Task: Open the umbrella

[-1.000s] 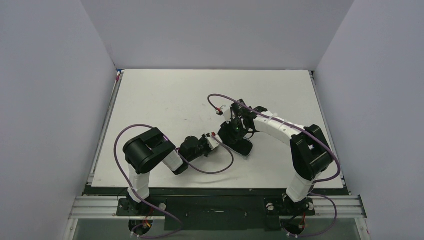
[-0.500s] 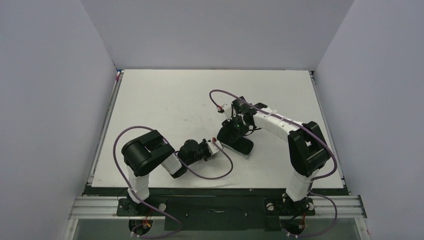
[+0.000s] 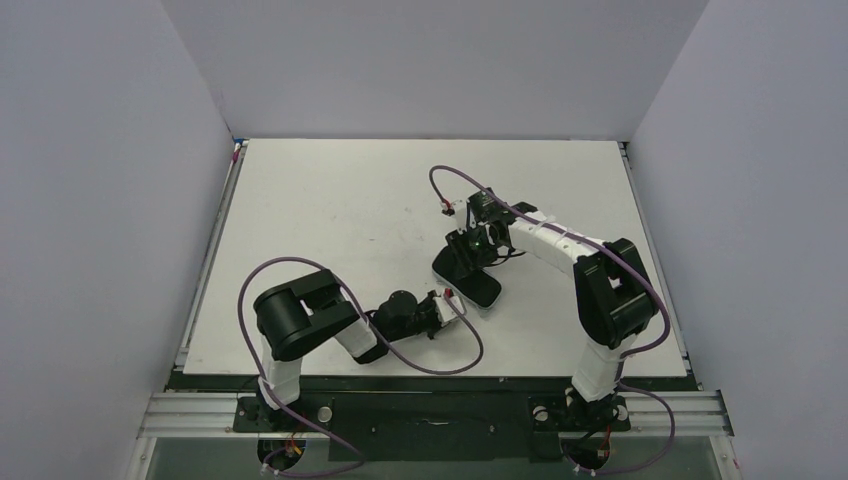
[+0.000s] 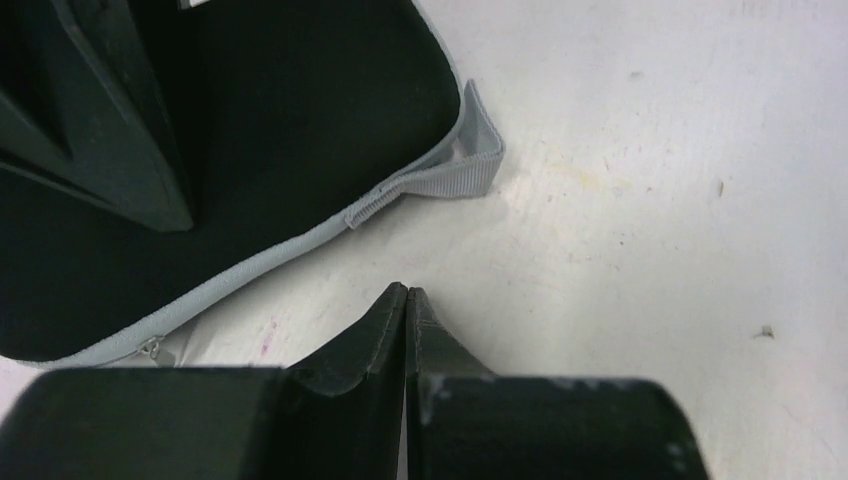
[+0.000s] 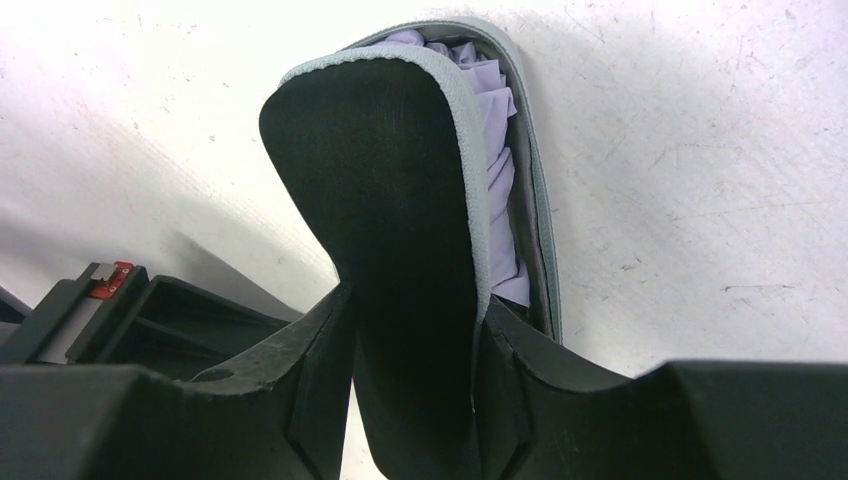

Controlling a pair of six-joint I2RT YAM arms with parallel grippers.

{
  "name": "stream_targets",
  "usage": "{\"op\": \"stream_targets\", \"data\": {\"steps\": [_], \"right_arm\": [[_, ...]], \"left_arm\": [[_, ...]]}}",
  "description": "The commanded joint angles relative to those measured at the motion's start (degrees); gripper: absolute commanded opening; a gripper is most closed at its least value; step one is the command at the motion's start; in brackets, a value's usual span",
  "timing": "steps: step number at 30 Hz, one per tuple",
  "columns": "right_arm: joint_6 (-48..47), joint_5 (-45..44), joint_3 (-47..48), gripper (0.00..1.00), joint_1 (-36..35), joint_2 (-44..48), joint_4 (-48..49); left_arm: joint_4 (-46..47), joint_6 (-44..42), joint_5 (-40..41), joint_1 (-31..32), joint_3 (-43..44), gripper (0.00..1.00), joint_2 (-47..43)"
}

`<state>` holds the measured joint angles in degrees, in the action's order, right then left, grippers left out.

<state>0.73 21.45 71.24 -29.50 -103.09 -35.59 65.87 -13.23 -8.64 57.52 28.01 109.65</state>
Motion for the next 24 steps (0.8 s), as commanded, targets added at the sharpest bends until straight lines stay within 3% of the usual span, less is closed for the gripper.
{"op": "stream_targets", "data": {"steps": [1,3,7,9,16,24], "right_arm": [[0.3,-0.3,-0.4,0.00,0.2,-2.6,2.1],[-0.2,0.0,-0.4,0.00,0.7,-2.8,1.2],[-0.3,0.5,-1.2,0.00,1.6,-2.4,0.5],[-0.3,0.8,-1.6,0.00,1.5,-2.0,0.5],[-1.9,2.5,-2.8,0.00,0.8,-1.0,-0.3],[-1.3,2.0,-2.8,0.00,0.3,0.0,-0.3]], "left_arm": [[0.5,4.3,4.3,0.2,1.7,0.00,-0.9],[-1.1,5.8,6.8,-1.2,-0.1,0.02,-3.4],[-4.6,6.8,8.1,-5.1,-4.8,0.24,-8.4],[-5.5,6.8,8.1,-7.0,-6.3,0.29,-9.4],[-5.0,7.3,11.9,-9.3,-3.1,0.35,-5.1],[-2.3,6.4,9.8,-9.3,2.3,0.37,-0.4]]}}
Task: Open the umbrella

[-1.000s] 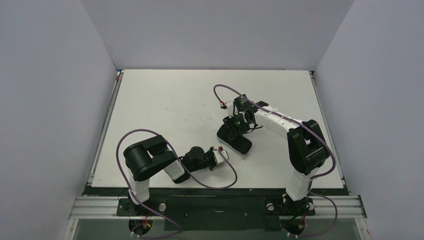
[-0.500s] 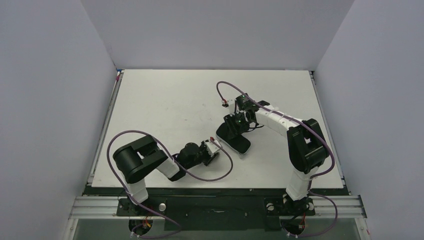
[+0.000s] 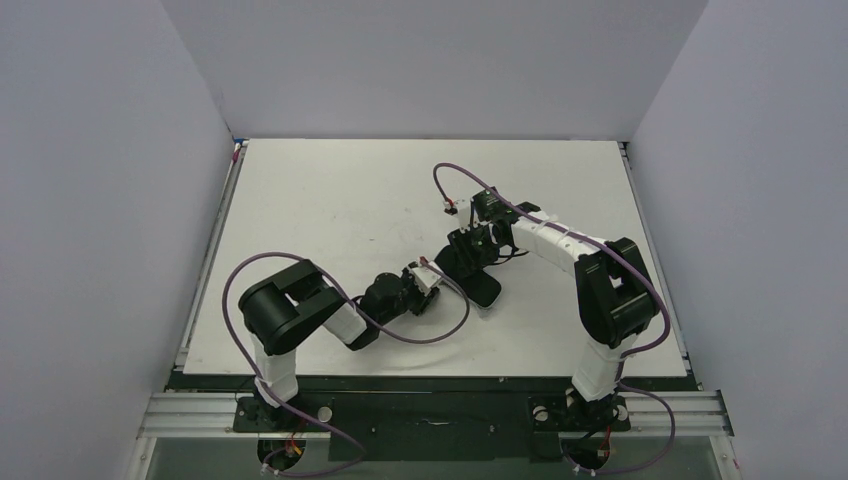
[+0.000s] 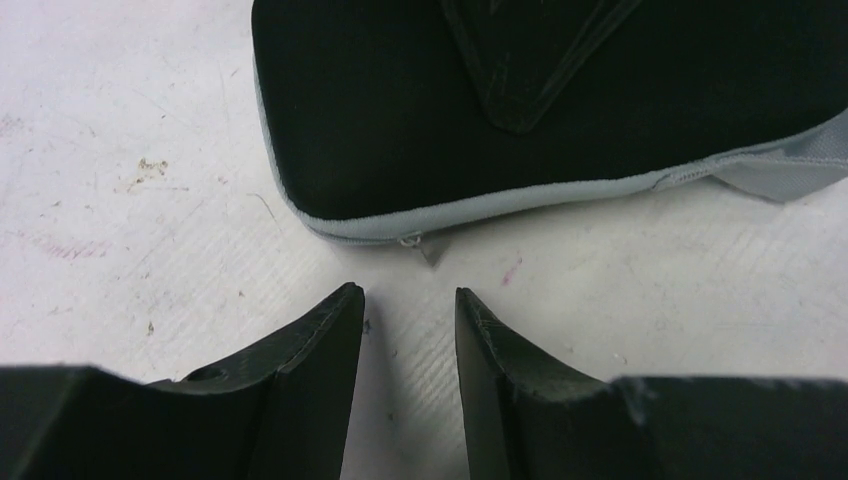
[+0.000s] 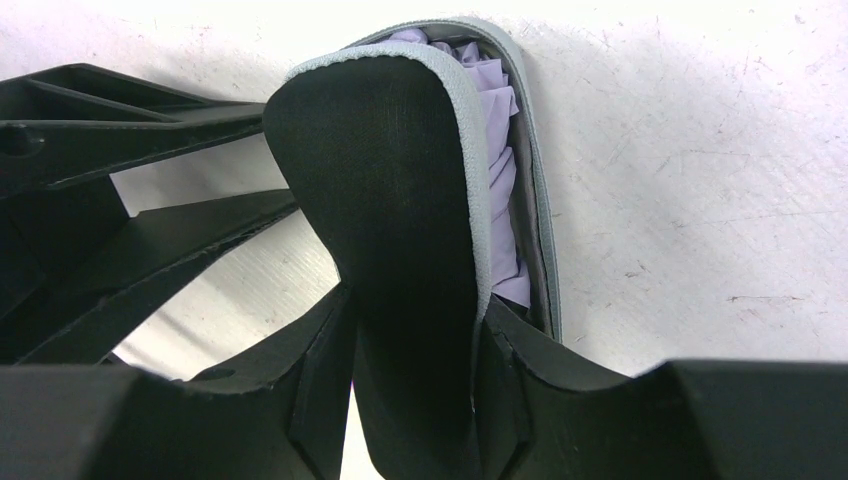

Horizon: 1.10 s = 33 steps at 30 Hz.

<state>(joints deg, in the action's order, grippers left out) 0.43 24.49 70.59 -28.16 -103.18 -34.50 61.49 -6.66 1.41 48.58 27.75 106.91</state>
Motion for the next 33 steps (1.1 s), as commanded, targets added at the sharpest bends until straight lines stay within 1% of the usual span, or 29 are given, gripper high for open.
{"op": "stream_targets", "data": {"steps": [1,8,10,14,15,17,20,21,27,33], "right_arm": [[-0.9,-1.1,-2.2,0.00,-1.1,0.2,-1.4],[-0.4,-0.9,-2.4,0.00,-1.2,-0.1,-1.3],[-0.4,-0.7,-2.5,0.00,-1.2,-0.1,-1.3],[0.6,-0.2,-3.0,0.00,-1.4,-0.2,-1.3],[0.9,-0.1,-3.1,0.00,-1.4,-0.3,-1.4],[1.3,0.0,-3.1,0.00,-1.4,-0.5,-1.4],[2.0,0.4,-2.6,0.00,-1.2,-1.6,-1.3],[2.7,0.6,-2.4,0.00,-1.0,-1.9,-1.1],[5.6,1.0,-1.6,0.00,-0.5,-2.9,1.1],[6.1,1.0,-1.1,0.00,-0.5,-3.4,1.9]], "left_arm": [[2.2,-0.4,-0.7,-0.3,3.0,0.37,2.7],[3.2,-0.8,-1.3,-0.3,5.6,0.40,5.9],[2.9,-0.6,-0.9,-0.4,6.4,0.36,6.5],[2.3,-0.2,0.1,-0.4,7.8,0.18,7.0],[2.2,-0.1,0.0,-0.4,7.8,0.09,7.0],[2.2,-0.3,-0.7,-0.3,7.7,0.00,6.8],[2.7,-0.3,-1.4,0.6,6.8,0.00,6.5],[3.1,-0.2,-2.7,0.8,6.6,0.00,6.2],[6.1,-0.7,-5.7,5.2,3.5,0.00,4.8],[7.0,0.3,-7.5,9.5,5.1,0.00,6.0]]}}
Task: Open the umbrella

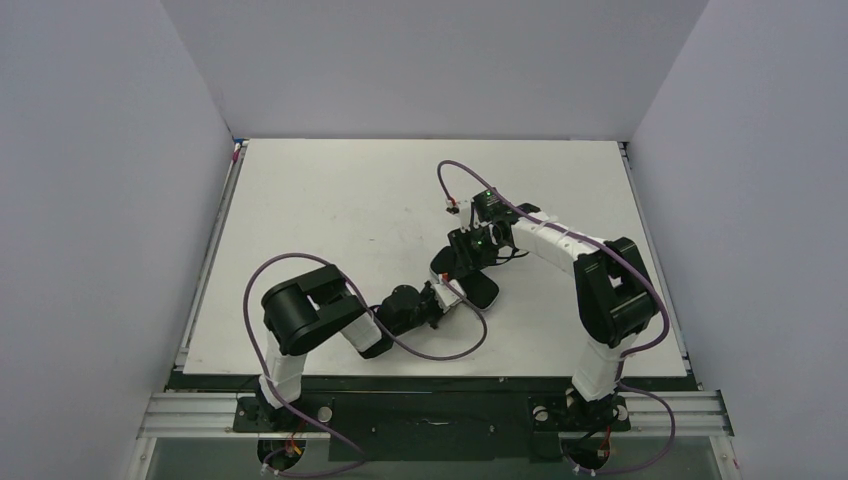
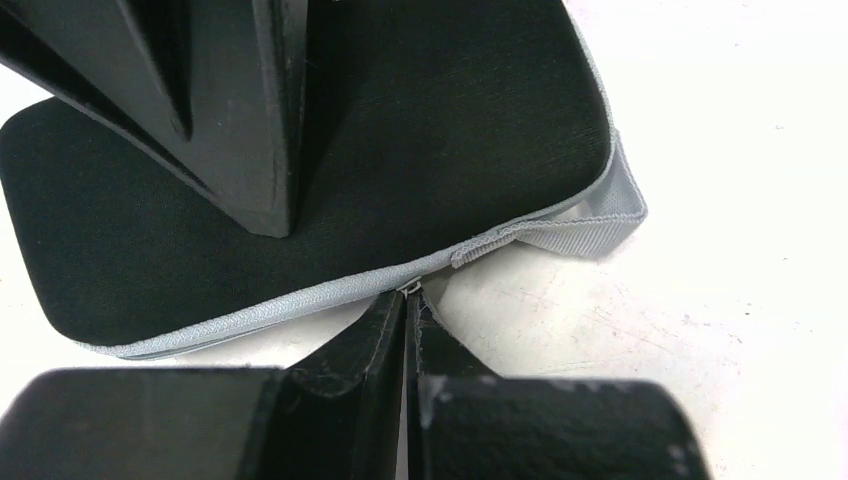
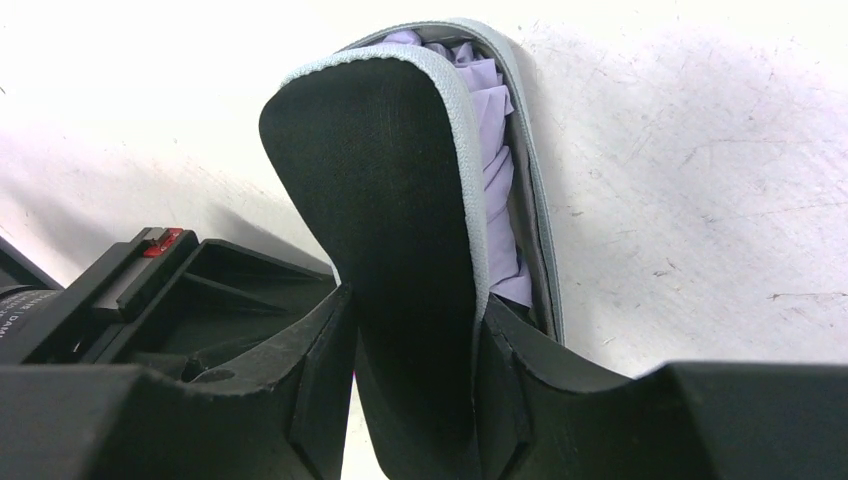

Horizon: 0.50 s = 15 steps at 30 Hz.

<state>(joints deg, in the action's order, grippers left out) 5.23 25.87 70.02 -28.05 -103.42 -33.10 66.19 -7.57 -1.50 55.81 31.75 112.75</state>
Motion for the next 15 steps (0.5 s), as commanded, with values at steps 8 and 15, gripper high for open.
{"op": "stream_targets", "data": {"steps": [8,15], "right_arm": [[-3.4,1.1,1.6,0.00,-0.5,-3.2,-2.6],[-14.8,5.4,10.0,0.50,0.7,-5.4,-13.9]], "left_arm": [[-2.1,2.7,-4.3,3.3,1.6,0.23,-3.1],[-15.7,2.2,-11.2,-3.5,-4.3,0.70,-21.0]]}}
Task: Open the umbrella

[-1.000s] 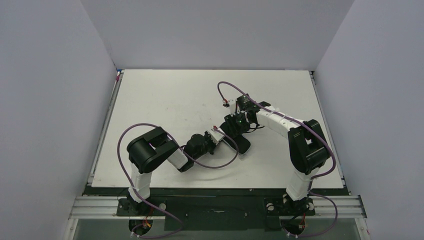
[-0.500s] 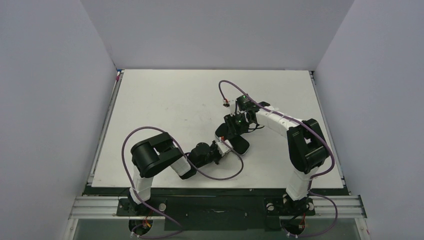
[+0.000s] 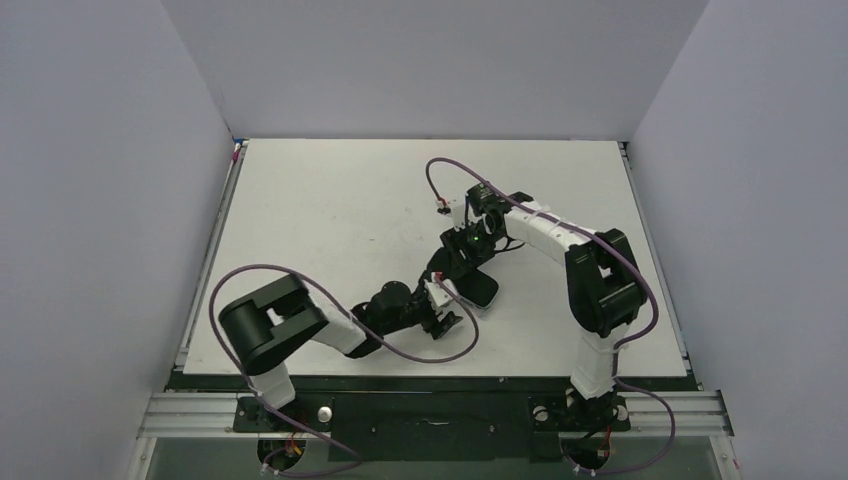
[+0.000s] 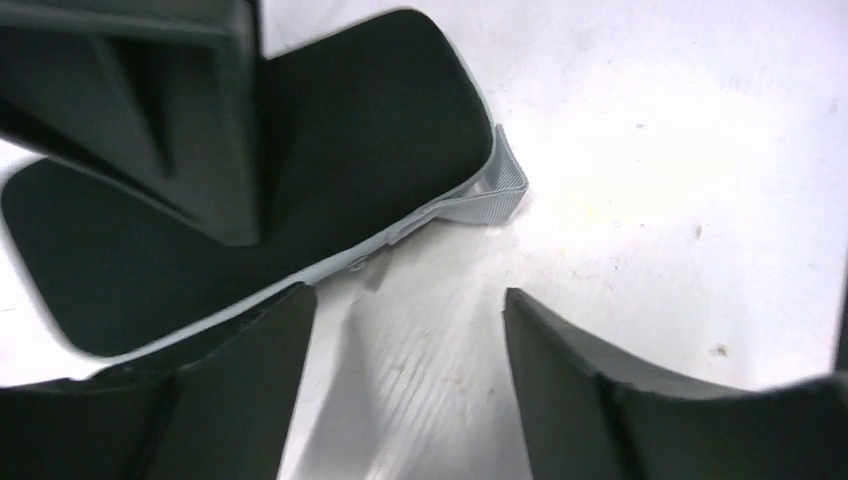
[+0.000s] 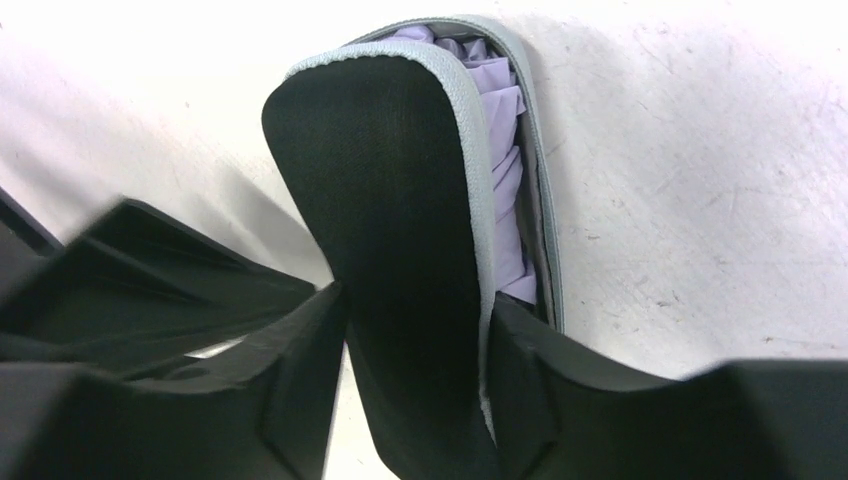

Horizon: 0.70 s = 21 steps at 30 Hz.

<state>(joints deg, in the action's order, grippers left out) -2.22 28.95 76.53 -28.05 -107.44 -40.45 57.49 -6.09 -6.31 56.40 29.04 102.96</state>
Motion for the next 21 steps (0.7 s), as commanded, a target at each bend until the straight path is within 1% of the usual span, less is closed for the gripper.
{"op": "stream_targets", "data": {"steps": [1,3,5,7,10,13,15,16,17,18,20,21], "right_arm": [[-7.8,3.2,3.8,0.59,1.2,-1.0,-7.5],[-8.8,5.3,4.6,0.70,1.9,-0.3,-8.9],[-9.4,7.5,5.6,0.72,2.7,0.5,-10.3],[-9.4,9.5,6.9,0.72,3.9,1.3,-11.6],[-8.5,11.7,8.9,0.71,6.2,2.3,-12.3],[-8.0,11.2,10.2,0.66,8.9,2.6,-12.3],[-8.3,7.7,10.5,0.55,9.6,2.2,-11.7],[-8.0,2.8,10.3,0.41,9.6,1.9,-10.9],[-7.0,0.1,9.5,0.34,9.5,1.7,-8.9],[-7.0,-4.0,9.2,0.22,9.5,1.1,-7.9],[-8.4,-7.0,8.4,0.15,9.3,-0.1,-7.3],[-9.5,-7.4,7.8,0.14,9.2,-0.3,-7.1]], "left_arm": [[-11.3,0.7,-8.8,-6.5,-1.6,0.77,-13.0],[-17.7,0.7,-11.2,-9.5,-1.4,0.83,-18.1],[-22.5,0.2,-11.9,-11.4,-1.4,0.84,-22.7],[-25.9,-0.5,-11.6,-12.6,-1.7,0.85,-27.0],[-29.3,-1.0,-9.7,-13.8,-2.4,0.85,-29.8],[-32.1,-1.0,-7.5,-15.4,-2.6,0.85,-31.7],[-33.0,-1.8,-6.8,-16.8,-2.6,0.85,-32.2],[-32.9,-1.9,-6.8,-17.9,-2.5,0.85,-32.2],[-32.6,-2.0,-7.1,-18.5,-2.1,0.85,-32.0],[-32.6,-2.2,-7.2,-19.4,-1.5,0.85,-31.8],[-33.2,-2.6,-7.0,-20.6,0.0,0.85,-31.2],[-33.3,-2.6,-7.2,-21.1,0.7,0.85,-31.1]]}}
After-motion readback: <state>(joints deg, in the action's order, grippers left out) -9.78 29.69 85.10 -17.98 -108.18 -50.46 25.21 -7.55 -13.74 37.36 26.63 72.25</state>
